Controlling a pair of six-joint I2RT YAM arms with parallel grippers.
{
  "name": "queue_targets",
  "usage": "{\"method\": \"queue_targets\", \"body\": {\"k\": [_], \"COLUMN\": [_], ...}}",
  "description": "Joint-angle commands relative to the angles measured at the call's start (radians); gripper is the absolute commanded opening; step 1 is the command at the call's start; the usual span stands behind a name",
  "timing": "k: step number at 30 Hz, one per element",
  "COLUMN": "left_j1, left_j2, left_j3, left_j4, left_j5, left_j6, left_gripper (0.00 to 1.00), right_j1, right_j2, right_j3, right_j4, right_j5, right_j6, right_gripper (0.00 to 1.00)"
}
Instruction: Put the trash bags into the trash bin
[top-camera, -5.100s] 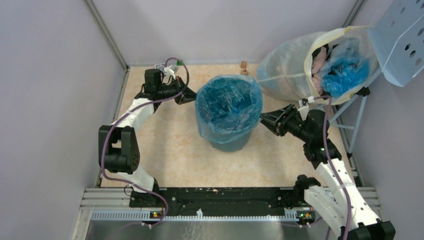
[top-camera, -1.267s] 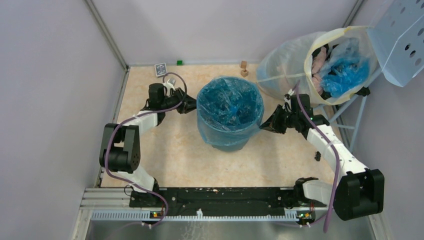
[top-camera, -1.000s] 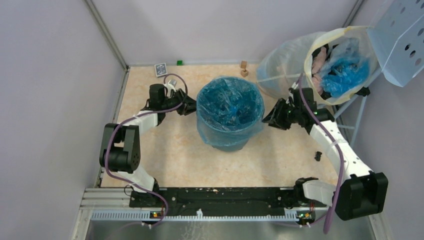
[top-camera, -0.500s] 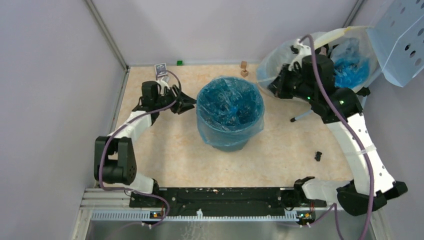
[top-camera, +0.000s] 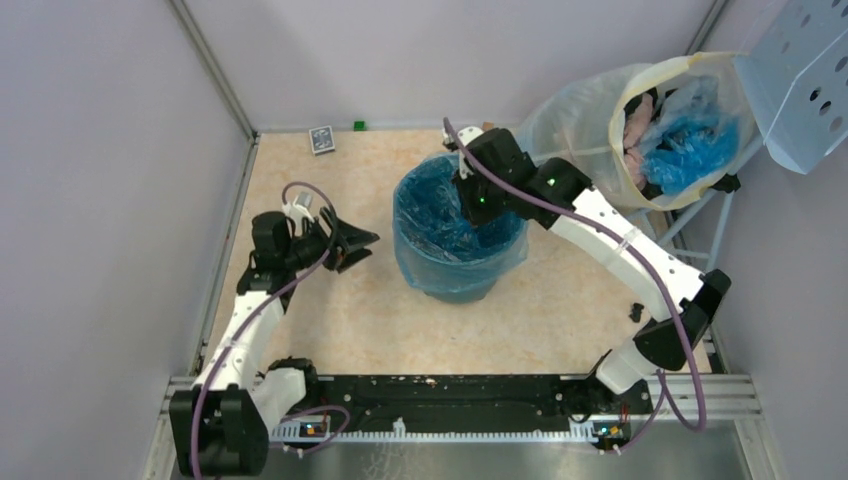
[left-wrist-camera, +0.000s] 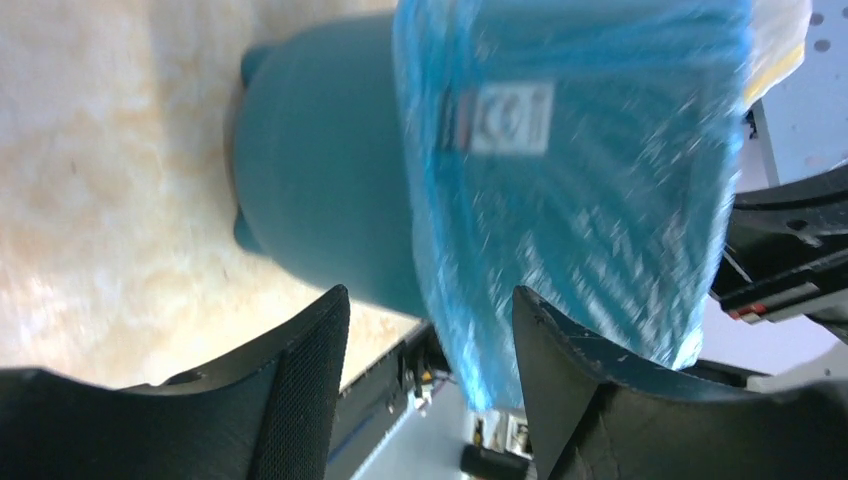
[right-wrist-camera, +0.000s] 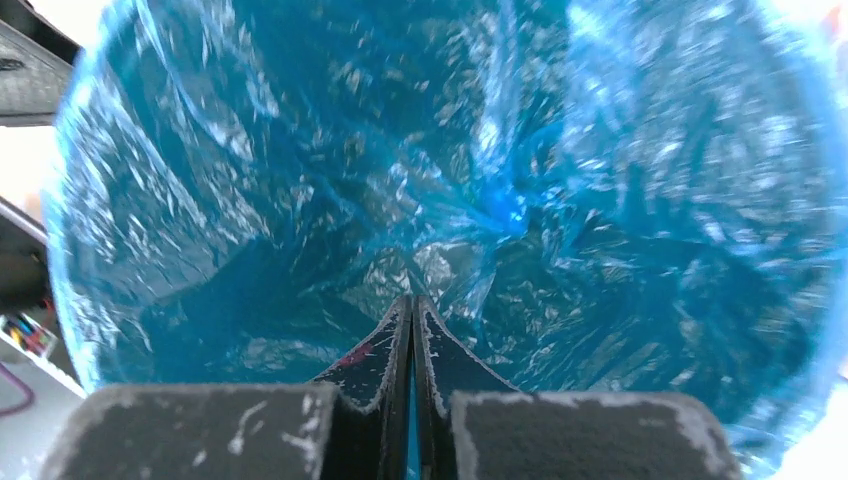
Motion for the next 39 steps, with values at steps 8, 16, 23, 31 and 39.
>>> {"method": "queue_targets", "body": {"k": [8, 16, 23, 31, 39], "left_j1": [-0.203, -0.316, -0.316, -0.336, -0.346], "left_j2": [-0.170, -0.130, -0.179, -0.048, -0.008], "left_j3": [-0.271, -0.326, -0.370, -0.319, -0.286], "left_j4": [0.273, 0.519, 0.527, 0.572, 0.522], "left_j5": [-0.051, -0.093, -0.120, -0.069, -0.073], "left_j6": [-0.431, -0.553, -0.591, -0.556, -0.492], "left_gripper": [0.63, 0.53, 0.50, 0.35, 0.00], "right_j1": [0.047, 0.048, 0.046, 0.047, -0.007], "right_j2": [0.031, 0.098, 0.104, 0.146, 0.178], "right_j3": [-0.171, -0.163, -0.201, -0.209, -0.264], "right_j4": [0.057, 0.061, 0.094, 0.086, 0.092], "right_j5": [-0.063, -0.092, -0.129, -0.116, -0.186], "right_j6": [-0.066, -0.056, -0.020, -0.013, 0.031], "right_gripper": [0.00, 0.00, 0.00, 0.00, 0.00]}}
